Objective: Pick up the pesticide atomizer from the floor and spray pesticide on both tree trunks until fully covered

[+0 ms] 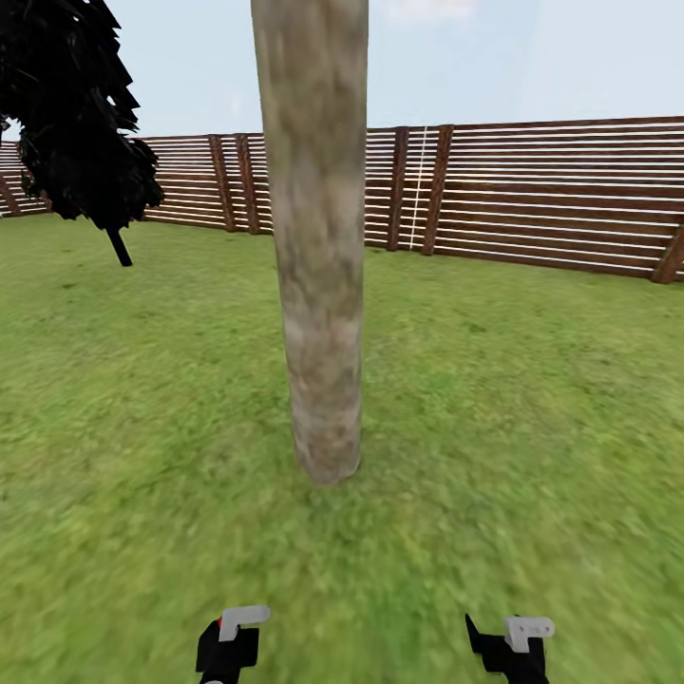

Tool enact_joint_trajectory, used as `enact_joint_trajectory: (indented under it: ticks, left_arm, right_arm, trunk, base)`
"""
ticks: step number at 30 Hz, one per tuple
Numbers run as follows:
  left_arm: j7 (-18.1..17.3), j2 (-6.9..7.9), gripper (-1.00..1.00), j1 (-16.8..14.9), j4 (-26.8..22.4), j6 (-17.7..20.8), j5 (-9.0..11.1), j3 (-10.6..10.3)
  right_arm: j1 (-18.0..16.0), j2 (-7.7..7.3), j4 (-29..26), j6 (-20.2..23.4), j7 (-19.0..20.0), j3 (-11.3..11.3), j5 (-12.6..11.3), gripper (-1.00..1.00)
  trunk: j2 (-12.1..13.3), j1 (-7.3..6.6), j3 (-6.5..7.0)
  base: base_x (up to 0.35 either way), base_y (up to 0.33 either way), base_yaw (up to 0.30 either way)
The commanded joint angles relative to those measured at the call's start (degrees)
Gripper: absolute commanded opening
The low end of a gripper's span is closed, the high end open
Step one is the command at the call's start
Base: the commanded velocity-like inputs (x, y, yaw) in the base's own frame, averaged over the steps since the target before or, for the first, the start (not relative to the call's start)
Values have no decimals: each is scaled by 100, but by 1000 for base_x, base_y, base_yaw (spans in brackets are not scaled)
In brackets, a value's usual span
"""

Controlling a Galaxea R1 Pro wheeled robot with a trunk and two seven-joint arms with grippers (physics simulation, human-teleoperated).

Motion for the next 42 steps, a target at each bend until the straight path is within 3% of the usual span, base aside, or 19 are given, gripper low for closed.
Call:
enact_joint_trajectory:
  ticks: [1, 5, 7, 8, 9, 10, 12, 15, 16, 18, 20, 21, 23, 25, 26, 29, 34, 37, 42]
  left_arm:
    - [2, 2, -100, 0, 6, 0, -5, -8]
    - [-61, 51, -100, -46, -45, 51, -136, -53]
    - [-122, 178, -100, -88, -44, 53, -440, -61]
    - [-302, 240, -100, -94, -44, 51, -723, -64]
    - [-1504, 403, -100, -86, -28, 71, -1729, -53]
    - [-2143, 510, -100, -93, -42, 89, -2033, -37]
    - [-2965, 706, -100, -133, -50, 102, -2225, -24]
    - [-4777, 1090, -100, -459, -26, 138, -2327, -2]
    - [-5266, 1137, -100, -549, -28, 193, -2348, 0]
    - [-5853, 1174, -100, -718, -38, 480, -2385, -23]
    - [-6130, 1183, -100, -867, -54, 807, -2411, -44]
    - [-6290, 1187, -100, -963, -57, 936, -2533, -50]
    - [-6618, 1176, -100, -1109, -60, 1052, -3055, -48]
    - [-6861, 1146, -100, -1242, -61, 1182, -3681, -40]
    - [-6904, 1129, -100, -1275, -61, 1276, -3806, -43]
    - [-6952, 1100, -100, -1309, -68, 1517, -3943, -49]
    - [-7096, 1025, -100, -1349, -74, 1743, -4413, -50]
    - [-7219, 984, -100, -1429, -77, 1973, -4585, -50]
    - [-7260, 926, -100, -1625, -112, 2062, -4775, -50]
  right_arm:
    - [0, 15, 8, 0, 0, 7, 16, 100]
    - [0, 18, 12, 0, 1, 20, 48, 100]
    - [0, 30, -6, 0, 12, 23, 73, 100]
    - [0, 39, -57, 3, 27, 42, 124, 100]
    - [-7, 58, -454, 20, 55, 484, 587, 100]
    - [-4, 62, -643, 27, 60, 704, 731, 100]
    - [-31, 67, -777, 39, 194, 1013, 838, 100]
    - [-358, 70, -892, 286, 1235, 1708, 912, 100]
    - [-510, 68, -902, 439, 1620, 1791, 919, 100]
    - [-696, 66, -957, 583, 2312, 1856, 924, 100]
    - [-765, 66, -1167, 643, 2755, 1878, 921, 100]
    - [-782, 66, -1319, 726, 2984, 1887, 919, 100]
    - [-795, 77, -1570, 929, 3417, 1894, 917, 100]
    - [-806, 199, -1842, 1133, 3807, 1896, 923, 100]
    - [-807, 242, -1928, 1206, 3875, 1896, 924, 100]
    - [-808, 298, -2106, 1440, 3941, 1926, 925, 100]
    - [-809, 431, -2191, 1568, 3948, 2824, 918, 100]
    - [-835, 542, -2252, 1579, 3950, 2944, 917, 100]
    - [-917, 574, -2413, 1609, 4129, 2979, 923, 100]
  trunk:
    - [0, 0, 0]
    - [0, 0, 0]
    - [0, 0, 0]
    - [0, 0, 0]
    - [0, 0, 0]
    - [0, 0, 0]
    - [0, 0, 0]
    - [0, 0, 0]
    - [0, 0, 0]
    - [0, 0, 0]
    - [0, 0, 0]
    - [0, 0, 0]
    - [0, 0, 0]
    - [0, 0, 0]
    - [0, 0, 0]
    - [0, 0, 0]
    - [0, 0, 0]
    - [0, 0, 0]
    - [0, 0, 0]
  base:
    - [87, 0, 0]
    - [21, 0, 0]
    - [2, 0, 0]
    - [0, 0, 0]
    - [0, 0, 0]
    - [0, 0, 0]
    - [0, 0, 0]
    - [0, 0, 0]
    - [0, 0, 0]
    - [0, 0, 0]
    - [0, 0, 0]
    - [0, 0, 0]
    - [0, 0, 0]
    - [0, 0, 0]
    - [0, 0, 0]
    - [0, 0, 0]
    - [0, 0, 0]
    - [0, 0, 0]
    - [0, 0, 0]
